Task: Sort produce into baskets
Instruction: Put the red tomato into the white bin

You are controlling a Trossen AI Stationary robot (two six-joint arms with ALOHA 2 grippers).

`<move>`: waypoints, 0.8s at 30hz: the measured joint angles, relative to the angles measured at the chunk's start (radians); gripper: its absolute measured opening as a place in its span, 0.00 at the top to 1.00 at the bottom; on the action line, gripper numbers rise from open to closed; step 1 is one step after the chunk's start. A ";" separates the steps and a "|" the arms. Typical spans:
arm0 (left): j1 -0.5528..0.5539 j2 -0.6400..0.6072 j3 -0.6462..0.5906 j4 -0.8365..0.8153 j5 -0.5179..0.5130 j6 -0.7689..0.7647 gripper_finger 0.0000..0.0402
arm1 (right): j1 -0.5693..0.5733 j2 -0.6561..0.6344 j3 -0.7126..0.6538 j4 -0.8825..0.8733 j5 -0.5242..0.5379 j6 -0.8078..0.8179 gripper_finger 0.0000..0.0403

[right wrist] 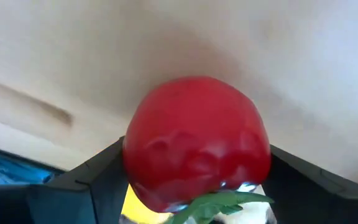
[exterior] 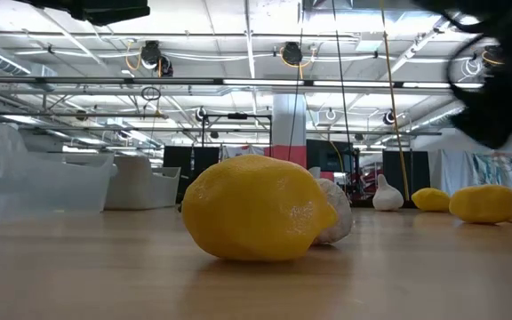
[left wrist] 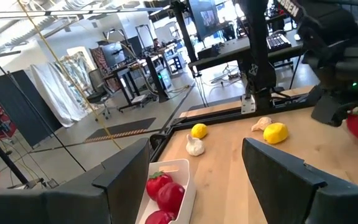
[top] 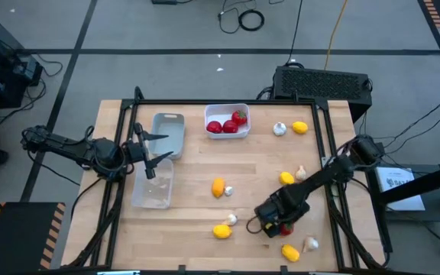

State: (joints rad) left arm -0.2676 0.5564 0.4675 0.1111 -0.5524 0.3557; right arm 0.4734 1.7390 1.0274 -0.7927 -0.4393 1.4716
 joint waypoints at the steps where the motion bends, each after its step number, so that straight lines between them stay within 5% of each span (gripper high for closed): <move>1: 0.000 0.000 0.000 0.002 0.000 0.000 0.34 | -0.019 0.000 0.008 -0.010 0.023 -0.037 0.26; 13: 0.000 0.001 0.000 0.004 0.000 -0.002 0.34 | -0.326 0.001 0.251 -0.088 0.514 -0.595 0.25; 19: 0.000 0.008 0.000 0.004 0.000 -0.001 0.34 | -0.494 0.001 0.371 -0.032 0.844 -0.813 0.25; 24: 0.000 0.012 0.000 0.005 0.000 -0.001 0.34 | -0.653 0.024 0.372 0.233 0.880 -0.936 0.25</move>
State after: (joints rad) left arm -0.2672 0.5687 0.4675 0.1158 -0.5526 0.3550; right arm -0.1799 1.7634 1.3993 -0.5600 0.4412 0.5357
